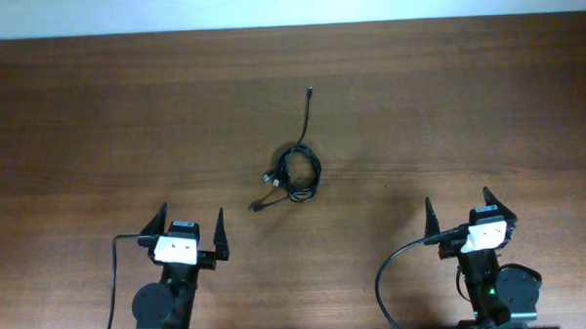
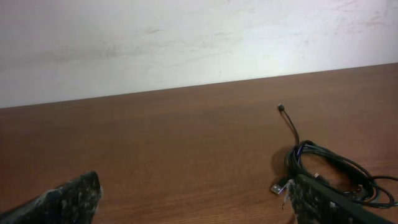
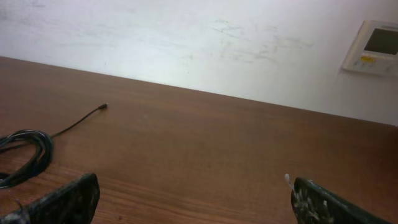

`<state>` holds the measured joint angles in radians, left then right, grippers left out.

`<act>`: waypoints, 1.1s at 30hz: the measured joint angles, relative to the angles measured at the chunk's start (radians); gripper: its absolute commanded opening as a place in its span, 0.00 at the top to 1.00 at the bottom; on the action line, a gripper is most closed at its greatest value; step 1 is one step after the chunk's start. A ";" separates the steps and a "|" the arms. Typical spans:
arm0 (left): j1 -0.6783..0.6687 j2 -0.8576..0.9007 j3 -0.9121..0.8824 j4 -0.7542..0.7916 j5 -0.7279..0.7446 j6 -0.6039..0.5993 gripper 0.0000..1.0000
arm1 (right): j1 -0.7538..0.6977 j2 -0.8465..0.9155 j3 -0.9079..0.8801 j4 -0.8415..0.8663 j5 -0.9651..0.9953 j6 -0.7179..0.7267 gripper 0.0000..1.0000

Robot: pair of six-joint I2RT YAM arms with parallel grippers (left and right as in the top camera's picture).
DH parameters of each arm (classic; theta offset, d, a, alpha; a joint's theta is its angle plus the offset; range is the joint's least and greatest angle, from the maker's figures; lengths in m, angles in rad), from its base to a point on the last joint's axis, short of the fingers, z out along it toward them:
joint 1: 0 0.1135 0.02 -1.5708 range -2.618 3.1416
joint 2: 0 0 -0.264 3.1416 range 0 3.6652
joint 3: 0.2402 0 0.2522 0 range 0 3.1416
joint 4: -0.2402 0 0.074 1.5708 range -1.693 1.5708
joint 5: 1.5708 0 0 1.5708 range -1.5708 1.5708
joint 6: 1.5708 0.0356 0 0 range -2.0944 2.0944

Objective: Untangle cables

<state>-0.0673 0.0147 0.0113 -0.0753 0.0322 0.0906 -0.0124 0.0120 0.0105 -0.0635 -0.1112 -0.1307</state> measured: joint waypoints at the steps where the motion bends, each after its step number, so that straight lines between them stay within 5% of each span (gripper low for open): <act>1: 0.000 0.000 0.000 0.000 0.000 0.000 0.01 | 0.000 0.000 0.000 0.000 0.000 0.000 0.02; 13: 0.000 0.000 -0.001 0.040 -0.001 0.000 0.01 | 0.000 0.000 0.000 0.014 0.016 0.000 0.02; 15: 0.000 -0.001 -0.001 0.153 -0.001 0.000 0.01 | 0.000 0.001 0.000 0.090 0.021 0.000 0.01; 18: 0.000 0.004 0.011 0.626 0.011 0.003 0.01 | 0.000 0.000 0.004 0.198 0.008 0.000 0.02; 20: 0.000 -0.009 0.044 0.745 0.015 0.003 0.01 | 0.000 0.000 0.025 0.205 -0.045 0.000 0.02; 27: 0.000 -0.005 0.321 0.486 0.077 0.004 0.01 | 0.000 0.001 0.300 0.206 -0.187 0.001 0.01; 33: 0.000 0.010 0.650 0.075 0.116 0.008 0.01 | 0.000 0.000 0.623 -0.063 -0.217 0.003 0.02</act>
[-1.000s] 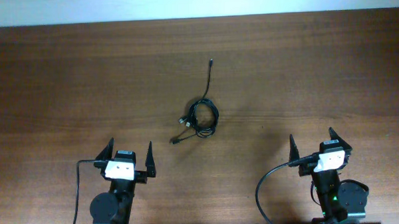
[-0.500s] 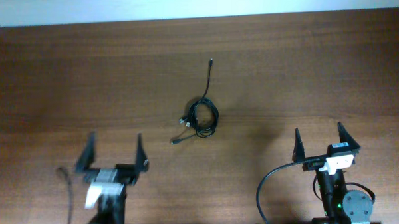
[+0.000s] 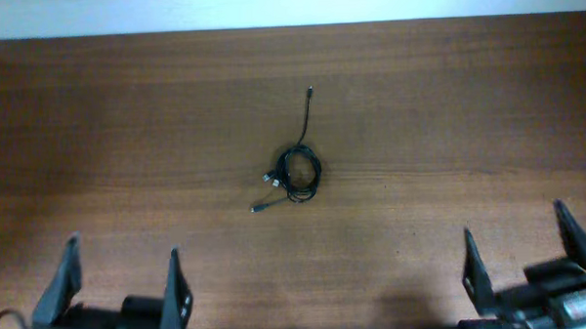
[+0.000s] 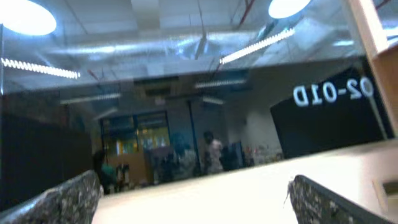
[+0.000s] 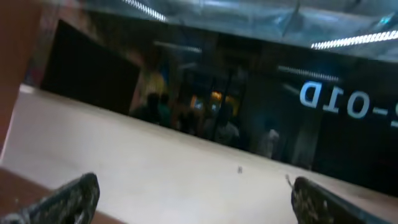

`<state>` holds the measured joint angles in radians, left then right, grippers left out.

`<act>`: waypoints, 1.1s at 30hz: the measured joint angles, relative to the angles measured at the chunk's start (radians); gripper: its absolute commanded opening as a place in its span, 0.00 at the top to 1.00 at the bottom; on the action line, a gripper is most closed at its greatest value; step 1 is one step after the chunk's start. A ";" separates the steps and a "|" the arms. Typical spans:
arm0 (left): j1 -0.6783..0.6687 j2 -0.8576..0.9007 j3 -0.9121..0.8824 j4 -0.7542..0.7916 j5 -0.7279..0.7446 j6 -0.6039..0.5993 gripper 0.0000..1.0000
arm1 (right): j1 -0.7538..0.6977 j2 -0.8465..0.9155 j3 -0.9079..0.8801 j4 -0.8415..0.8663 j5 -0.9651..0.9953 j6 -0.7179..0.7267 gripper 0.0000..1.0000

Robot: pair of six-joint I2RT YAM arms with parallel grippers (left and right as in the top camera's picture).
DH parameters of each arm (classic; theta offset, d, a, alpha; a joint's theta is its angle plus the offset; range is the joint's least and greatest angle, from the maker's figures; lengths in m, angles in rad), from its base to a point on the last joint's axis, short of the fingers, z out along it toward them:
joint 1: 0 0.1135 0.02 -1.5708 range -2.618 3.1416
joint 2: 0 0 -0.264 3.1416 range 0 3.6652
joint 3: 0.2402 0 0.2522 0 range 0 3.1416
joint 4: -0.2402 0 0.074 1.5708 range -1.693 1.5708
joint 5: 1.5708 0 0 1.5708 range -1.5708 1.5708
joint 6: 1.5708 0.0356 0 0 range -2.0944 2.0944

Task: Untangle cables
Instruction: 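Move both grippers forward toward the black cable coil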

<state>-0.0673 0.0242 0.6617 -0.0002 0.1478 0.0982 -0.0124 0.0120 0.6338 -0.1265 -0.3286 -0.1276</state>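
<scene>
A black cable bundle [image 3: 300, 173] lies coiled at the middle of the brown table [image 3: 97, 142]. One thin tail runs from it toward the far edge, and two plug ends stick out at its left. The cables show only in the overhead view. My left gripper [image 3: 121, 283] stands open at the near left edge, well short of the bundle. Open too, my right gripper [image 3: 523, 257] stands at the near right edge. Both wrist views point up and away from the table. The left gripper [image 4: 194, 186] and the right gripper [image 5: 194, 186] have nothing between their fingers.
A white wall runs along the table's far edge [image 3: 288, 26]. The wrist views show a pale wall and a dark glass pane [image 4: 205, 124] with ceiling lights reflected in it. No other objects lie on the table.
Both arms have drawn back to the near edge and tilted up, so the wrist cameras now face the wall and glass, not the table. Both grippers stay open. The cable bundle has not moved.
</scene>
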 measured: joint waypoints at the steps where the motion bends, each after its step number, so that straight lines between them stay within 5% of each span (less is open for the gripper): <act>1: 0.000 0.014 0.062 -0.053 0.003 0.000 0.01 | 0.000 0.000 0.044 -0.041 -0.003 0.001 0.02; 11: 0.000 0.393 0.740 -0.599 0.100 -0.001 0.01 | 0.000 0.059 0.367 -0.228 -0.044 0.001 0.02; 18: 0.000 0.770 1.122 -1.044 0.165 0.000 0.01 | 0.000 0.486 0.775 -0.631 -0.176 0.002 0.02; 22: 0.000 0.949 1.186 -1.200 0.217 0.000 0.01 | 0.000 0.806 1.045 -1.028 -0.306 0.002 0.02; 29: 0.000 1.226 1.186 -1.398 0.246 0.000 0.01 | 0.000 1.114 1.094 -1.341 -0.374 0.005 0.02; 30: 0.000 1.258 1.186 -1.410 0.248 0.000 0.10 | 0.000 1.143 1.094 -1.377 -0.375 0.006 0.02; 31: 0.000 1.296 1.186 -1.426 0.249 0.000 0.69 | 0.000 1.180 1.094 -1.391 -0.378 0.008 0.02; 33: 0.000 1.374 1.186 -1.445 0.250 0.000 1.00 | 0.000 1.245 1.097 -1.416 -0.381 0.011 0.01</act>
<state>-0.0673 1.3987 1.8477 -1.4452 0.3977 0.0982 -0.0124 1.2568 1.7306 -1.5421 -0.7101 -0.1169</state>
